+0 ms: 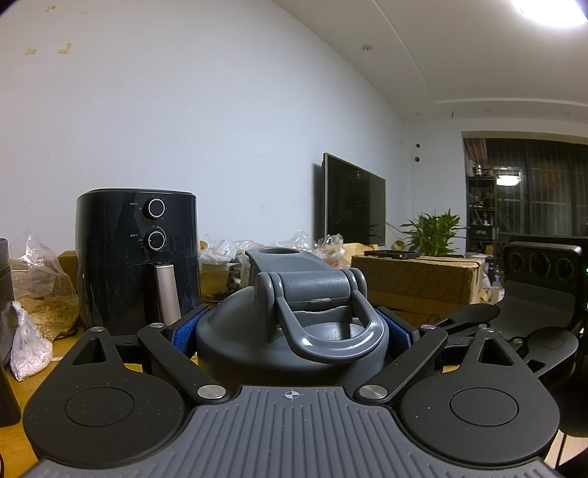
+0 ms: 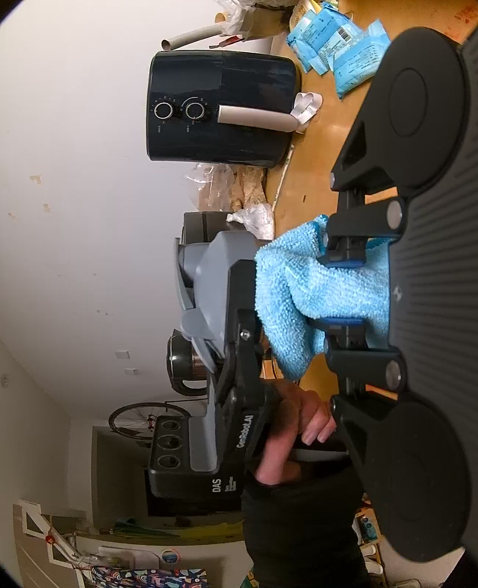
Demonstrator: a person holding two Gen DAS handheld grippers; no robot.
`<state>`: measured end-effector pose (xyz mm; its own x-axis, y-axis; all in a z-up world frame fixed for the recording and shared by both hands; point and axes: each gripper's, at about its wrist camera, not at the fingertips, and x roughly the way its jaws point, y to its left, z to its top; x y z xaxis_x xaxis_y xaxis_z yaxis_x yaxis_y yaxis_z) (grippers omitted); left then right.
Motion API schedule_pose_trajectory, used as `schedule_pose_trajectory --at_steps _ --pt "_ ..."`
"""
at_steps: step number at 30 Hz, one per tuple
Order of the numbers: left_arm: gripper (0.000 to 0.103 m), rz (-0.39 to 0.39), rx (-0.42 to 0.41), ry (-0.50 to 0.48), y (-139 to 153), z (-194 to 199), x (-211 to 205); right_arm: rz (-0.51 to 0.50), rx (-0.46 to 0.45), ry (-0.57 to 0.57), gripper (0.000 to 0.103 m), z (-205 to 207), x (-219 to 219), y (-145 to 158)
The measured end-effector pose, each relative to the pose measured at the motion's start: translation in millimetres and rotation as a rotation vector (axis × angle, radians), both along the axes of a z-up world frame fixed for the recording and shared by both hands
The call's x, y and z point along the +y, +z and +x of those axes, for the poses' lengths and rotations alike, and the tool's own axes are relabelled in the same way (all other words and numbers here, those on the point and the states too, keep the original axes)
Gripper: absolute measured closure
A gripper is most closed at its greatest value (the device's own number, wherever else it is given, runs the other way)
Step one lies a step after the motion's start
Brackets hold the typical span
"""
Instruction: Clean container
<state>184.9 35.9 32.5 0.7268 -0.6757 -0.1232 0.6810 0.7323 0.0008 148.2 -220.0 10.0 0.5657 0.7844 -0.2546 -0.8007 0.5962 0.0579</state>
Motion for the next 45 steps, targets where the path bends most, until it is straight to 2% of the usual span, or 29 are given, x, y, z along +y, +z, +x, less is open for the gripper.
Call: schedule_pose_trajectory --at_steps 45 --pt "0.008 0.014 0.005 0.005 1.5 1.8 -0.1 -0.204 0.18 0.015 0.083 21.4 24.5 -49.2"
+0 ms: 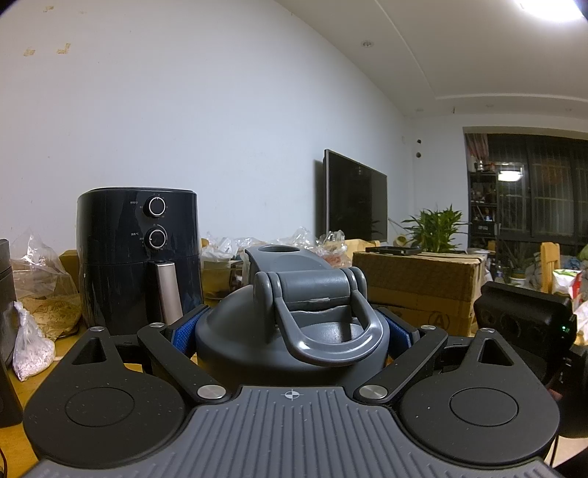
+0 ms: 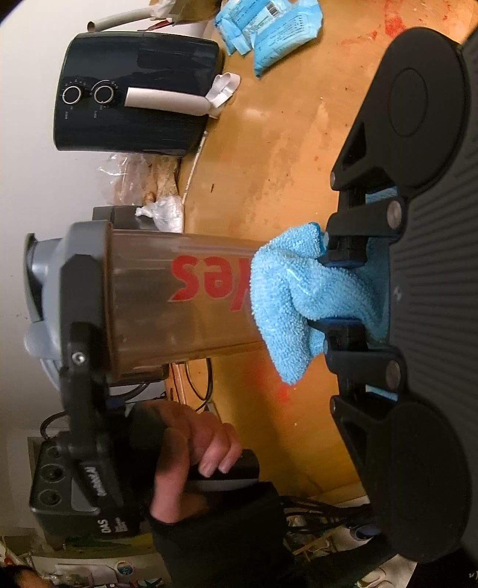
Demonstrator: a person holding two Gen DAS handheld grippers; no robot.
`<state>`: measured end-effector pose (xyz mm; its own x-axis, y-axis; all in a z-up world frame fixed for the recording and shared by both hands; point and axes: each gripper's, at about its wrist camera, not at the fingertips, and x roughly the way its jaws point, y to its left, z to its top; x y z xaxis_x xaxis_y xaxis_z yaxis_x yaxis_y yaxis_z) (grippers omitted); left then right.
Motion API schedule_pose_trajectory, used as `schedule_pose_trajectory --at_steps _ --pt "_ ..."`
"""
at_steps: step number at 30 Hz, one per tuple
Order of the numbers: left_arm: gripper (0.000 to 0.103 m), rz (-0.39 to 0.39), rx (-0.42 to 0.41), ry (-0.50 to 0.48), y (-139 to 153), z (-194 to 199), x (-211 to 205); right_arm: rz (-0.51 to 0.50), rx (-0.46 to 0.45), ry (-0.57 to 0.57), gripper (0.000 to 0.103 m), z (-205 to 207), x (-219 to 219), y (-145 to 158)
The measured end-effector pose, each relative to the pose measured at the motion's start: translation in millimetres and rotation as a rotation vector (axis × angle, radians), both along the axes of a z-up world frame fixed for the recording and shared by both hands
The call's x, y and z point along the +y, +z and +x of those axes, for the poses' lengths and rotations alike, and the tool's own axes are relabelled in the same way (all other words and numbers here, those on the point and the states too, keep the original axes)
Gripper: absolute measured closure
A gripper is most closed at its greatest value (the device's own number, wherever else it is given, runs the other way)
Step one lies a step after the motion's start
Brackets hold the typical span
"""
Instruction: Clean container
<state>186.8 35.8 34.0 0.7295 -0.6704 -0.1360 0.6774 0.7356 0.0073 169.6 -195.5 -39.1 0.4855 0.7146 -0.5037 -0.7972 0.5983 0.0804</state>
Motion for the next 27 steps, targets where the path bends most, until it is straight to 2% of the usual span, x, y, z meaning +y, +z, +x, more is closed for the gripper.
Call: schedule_pose_trajectory --at_steps 27 --pt "0.008 0.004 0.003 0.0 -1.9 1.8 -1.4 -0.025 0.015 -0.001 0.082 2.0 3.2 -1.6"
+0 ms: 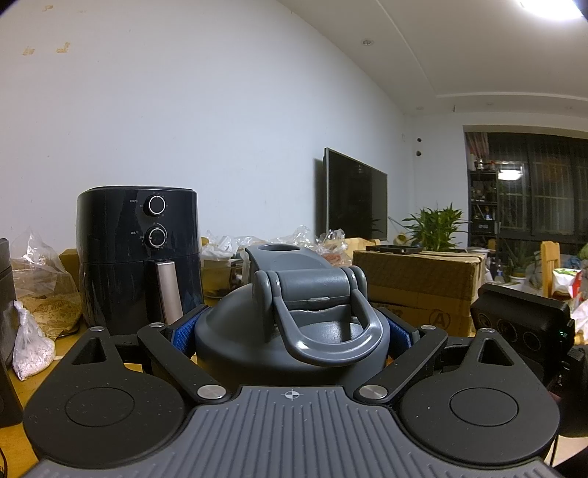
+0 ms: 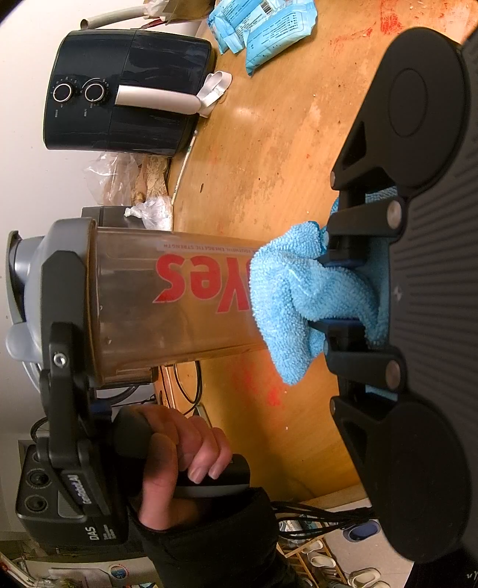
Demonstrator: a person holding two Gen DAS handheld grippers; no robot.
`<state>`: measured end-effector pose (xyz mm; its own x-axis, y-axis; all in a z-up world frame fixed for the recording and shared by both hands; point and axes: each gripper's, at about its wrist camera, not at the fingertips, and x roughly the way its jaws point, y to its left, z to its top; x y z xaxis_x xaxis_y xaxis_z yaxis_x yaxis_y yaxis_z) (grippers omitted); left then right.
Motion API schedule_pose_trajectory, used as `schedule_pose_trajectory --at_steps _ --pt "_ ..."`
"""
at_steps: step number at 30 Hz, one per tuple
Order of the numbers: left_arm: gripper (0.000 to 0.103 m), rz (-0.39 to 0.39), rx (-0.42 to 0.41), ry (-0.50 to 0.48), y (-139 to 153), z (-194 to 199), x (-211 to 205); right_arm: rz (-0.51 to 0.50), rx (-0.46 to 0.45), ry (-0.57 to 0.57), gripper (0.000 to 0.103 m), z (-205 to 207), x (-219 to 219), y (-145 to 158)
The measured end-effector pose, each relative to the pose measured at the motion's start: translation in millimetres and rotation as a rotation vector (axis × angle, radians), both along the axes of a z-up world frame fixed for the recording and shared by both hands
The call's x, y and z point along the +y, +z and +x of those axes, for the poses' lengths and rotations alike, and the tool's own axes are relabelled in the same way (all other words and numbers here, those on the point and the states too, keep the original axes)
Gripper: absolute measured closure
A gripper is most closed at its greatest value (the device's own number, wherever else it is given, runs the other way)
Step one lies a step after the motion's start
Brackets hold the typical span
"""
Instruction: Clean container
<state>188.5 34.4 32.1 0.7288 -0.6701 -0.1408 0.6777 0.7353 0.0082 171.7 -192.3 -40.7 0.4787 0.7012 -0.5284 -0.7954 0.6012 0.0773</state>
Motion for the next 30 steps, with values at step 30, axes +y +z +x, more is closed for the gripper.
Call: schedule_pose_trajectory --at_steps 30 --pt "0.008 -0.003 0.002 -0.002 -2.1 -1.6 -0.9 0.067 -0.044 -0.005 0.082 -4.1 -7.4 7.3"
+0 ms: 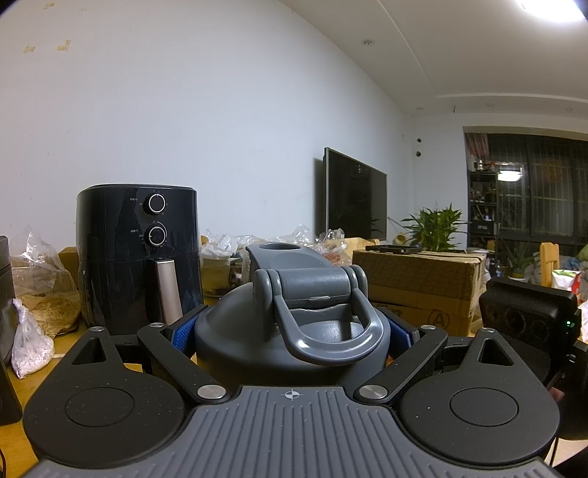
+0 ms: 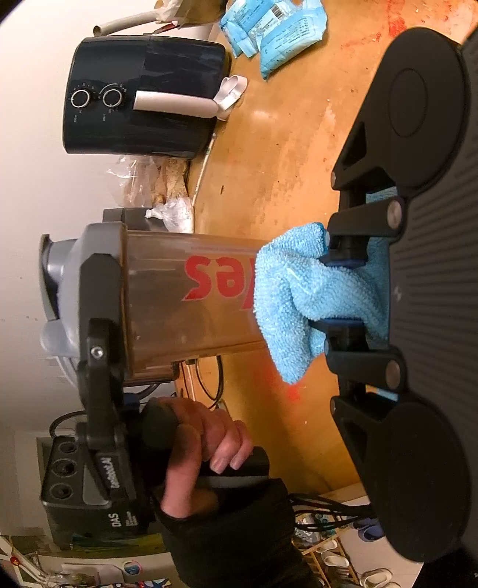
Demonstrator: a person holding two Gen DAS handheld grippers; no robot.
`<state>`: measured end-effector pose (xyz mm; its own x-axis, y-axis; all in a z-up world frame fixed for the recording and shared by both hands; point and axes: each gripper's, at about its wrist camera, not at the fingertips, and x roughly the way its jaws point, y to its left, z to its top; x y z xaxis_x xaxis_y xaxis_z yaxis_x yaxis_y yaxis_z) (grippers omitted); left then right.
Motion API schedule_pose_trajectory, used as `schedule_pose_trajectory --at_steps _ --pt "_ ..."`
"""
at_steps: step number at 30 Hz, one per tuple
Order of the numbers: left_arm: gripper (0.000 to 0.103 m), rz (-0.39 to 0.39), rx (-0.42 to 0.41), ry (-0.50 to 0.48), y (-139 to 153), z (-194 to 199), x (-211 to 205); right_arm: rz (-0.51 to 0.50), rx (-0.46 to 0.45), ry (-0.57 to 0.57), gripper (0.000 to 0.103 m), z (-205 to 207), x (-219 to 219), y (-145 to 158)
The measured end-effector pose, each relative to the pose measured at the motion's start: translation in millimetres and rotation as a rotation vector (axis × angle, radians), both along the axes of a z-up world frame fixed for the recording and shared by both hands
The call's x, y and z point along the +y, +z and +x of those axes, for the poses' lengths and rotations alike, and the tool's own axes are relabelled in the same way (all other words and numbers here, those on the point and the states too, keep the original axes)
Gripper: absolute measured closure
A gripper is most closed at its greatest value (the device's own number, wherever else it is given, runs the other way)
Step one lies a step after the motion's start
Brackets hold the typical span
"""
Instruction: Clean container
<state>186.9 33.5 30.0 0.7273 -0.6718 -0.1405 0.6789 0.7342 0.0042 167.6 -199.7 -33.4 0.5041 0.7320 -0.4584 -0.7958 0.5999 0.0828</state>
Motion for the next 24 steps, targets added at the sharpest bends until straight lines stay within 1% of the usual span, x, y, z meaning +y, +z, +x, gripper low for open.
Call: schedule_pose_trajectory --at_steps 16,24 --pt "0.008 0.0 0.0 0.0 -1.1 0.2 0.4 0.065 -0.048 -0.002 0.082 -6.0 -7.5 10.0" --pt "0.008 -0.002 0.001 0.002 -1.5 0.1 0.4 0.113 -0.09 -0.012 0.082 -11.1 -12.0 15.5"
